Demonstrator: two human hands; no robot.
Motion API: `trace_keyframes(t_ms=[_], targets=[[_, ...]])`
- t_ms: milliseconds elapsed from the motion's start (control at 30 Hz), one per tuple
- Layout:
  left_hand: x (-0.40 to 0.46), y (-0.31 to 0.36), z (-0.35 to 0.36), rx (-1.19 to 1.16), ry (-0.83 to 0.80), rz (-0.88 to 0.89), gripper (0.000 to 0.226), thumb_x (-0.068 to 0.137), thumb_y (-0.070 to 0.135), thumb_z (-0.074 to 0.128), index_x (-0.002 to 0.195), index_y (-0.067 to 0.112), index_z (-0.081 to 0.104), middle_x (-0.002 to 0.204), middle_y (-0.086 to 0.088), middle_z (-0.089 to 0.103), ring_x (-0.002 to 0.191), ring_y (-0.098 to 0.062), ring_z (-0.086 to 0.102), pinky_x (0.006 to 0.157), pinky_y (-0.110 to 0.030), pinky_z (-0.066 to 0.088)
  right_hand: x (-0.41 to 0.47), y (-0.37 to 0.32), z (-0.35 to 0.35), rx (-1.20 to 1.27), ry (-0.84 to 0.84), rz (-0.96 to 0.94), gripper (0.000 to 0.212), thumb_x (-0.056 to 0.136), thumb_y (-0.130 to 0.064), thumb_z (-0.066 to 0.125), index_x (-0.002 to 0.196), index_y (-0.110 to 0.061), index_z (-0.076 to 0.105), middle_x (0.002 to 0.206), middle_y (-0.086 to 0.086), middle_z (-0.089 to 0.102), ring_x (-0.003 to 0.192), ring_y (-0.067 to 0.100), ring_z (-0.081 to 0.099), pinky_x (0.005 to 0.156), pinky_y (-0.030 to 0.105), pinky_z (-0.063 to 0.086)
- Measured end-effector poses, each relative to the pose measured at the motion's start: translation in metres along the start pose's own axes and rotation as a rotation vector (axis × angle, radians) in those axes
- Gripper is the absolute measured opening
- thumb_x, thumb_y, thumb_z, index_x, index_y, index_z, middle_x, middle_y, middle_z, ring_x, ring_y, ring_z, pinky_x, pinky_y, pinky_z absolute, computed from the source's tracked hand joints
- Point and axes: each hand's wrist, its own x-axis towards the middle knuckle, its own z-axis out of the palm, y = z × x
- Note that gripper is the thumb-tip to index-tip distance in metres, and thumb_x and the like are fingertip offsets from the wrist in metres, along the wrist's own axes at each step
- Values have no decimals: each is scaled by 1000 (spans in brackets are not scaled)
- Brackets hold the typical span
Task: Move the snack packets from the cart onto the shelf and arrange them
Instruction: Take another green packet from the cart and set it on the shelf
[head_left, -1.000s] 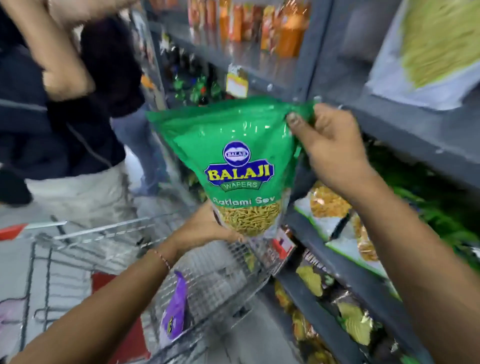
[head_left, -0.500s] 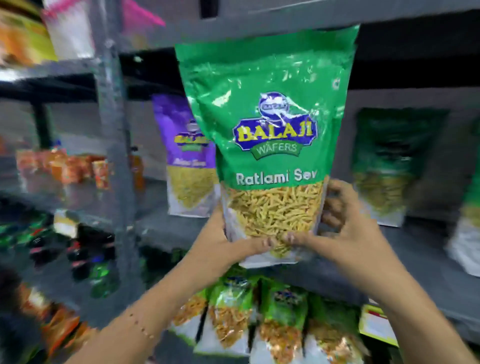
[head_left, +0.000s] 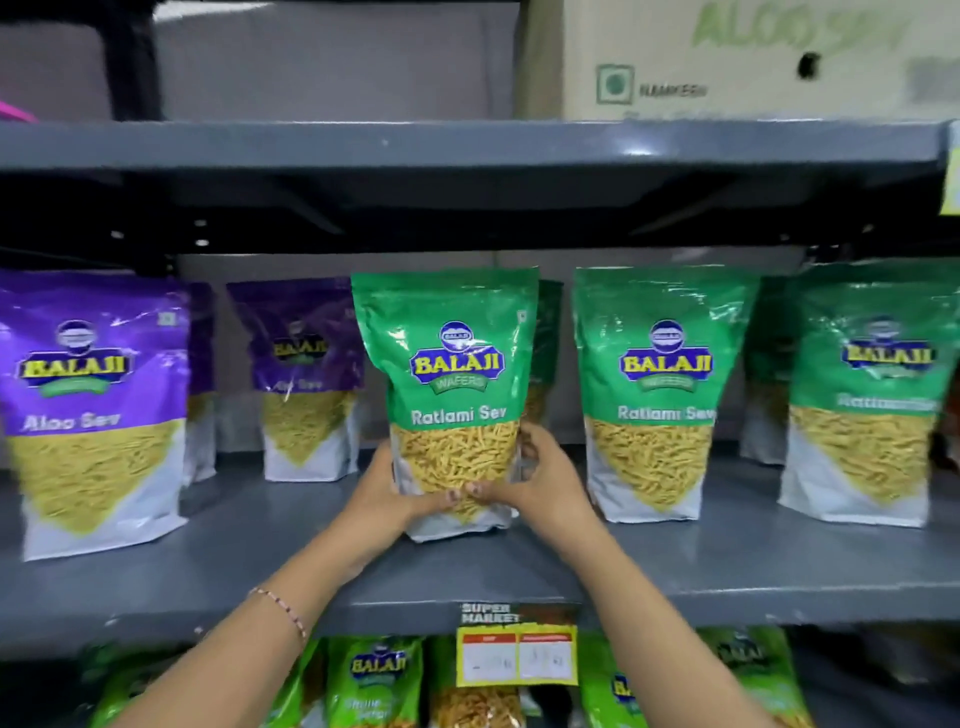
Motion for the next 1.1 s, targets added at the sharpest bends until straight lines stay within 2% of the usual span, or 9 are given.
trace_keyframes(t_ms=[133,267,400,467,533,633,733,967,1100], targets=[[10,0,5,-20,-33,-60,80,59,14,86,124,25,42,116,14,63,108,-4,61,86,-17,50,4,2,-4,8,-17,37,77,60,-13,91,124,-24,50,125,0,65,118,18,60,96,32,51],[11,-2,4,-11,-31,-95,90,47,31,92,122,29,42,118,14,63,113,-9,60,100,-33,47,6,3,-3,-20,-10,60,79,61,-13,91,128,-22,49,126,0,64,121,19,59,100,35,50],[7,4,1,-106,-51,-132,73,55,15,87,119,23,52,128,-7,65,115,-18,64,100,-37,50,-4,-13,-4,-53,22,33,85,66,-11,88,138,-15,43,127,-9,56,127,14,51,95,23,44],[-3,10,-11,-185,18,-145,77,67,4,81,134,14,43,143,-11,54,124,-22,57,105,-38,45,-14,-22,-1,-79,127,-59,94,68,-15,87,146,-12,35,144,-7,47,136,11,43,108,27,39],[-17,20,-29,-265,106,-141,83,73,4,78,143,15,35,148,-9,46,129,-21,52,107,-35,40,-29,-33,8,15,228,-171,88,72,-17,85,146,-18,37,149,-9,43,140,8,39,117,40,34],[-58,38,-69,-393,162,-110,66,77,4,68,137,16,45,141,-9,55,109,-17,63,104,-35,40,-68,-52,43,346,233,-310,62,81,0,73,135,-21,50,142,-1,56,135,7,49,116,38,37],[-109,41,-118,-419,234,-129,49,86,11,59,134,14,50,135,-10,61,121,-27,61,106,-39,45,-106,-63,101,502,9,-366,58,83,8,69,130,-20,52,136,6,60,131,12,55,112,33,42],[-255,-27,-218,-386,619,-380,38,93,13,52,131,12,53,136,-12,61,121,-32,61,105,-42,47,-187,-30,274,503,-632,-141,59,81,3,71,129,-27,53,137,-2,59,131,7,53,112,26,40],[-378,-82,-272,-333,920,-616,27,91,12,58,118,18,60,120,-7,69,94,-20,72,92,-37,53,-255,5,376,365,-1055,25,62,79,9,70,135,-8,51,136,-1,57,119,-14,53,107,15,41]])
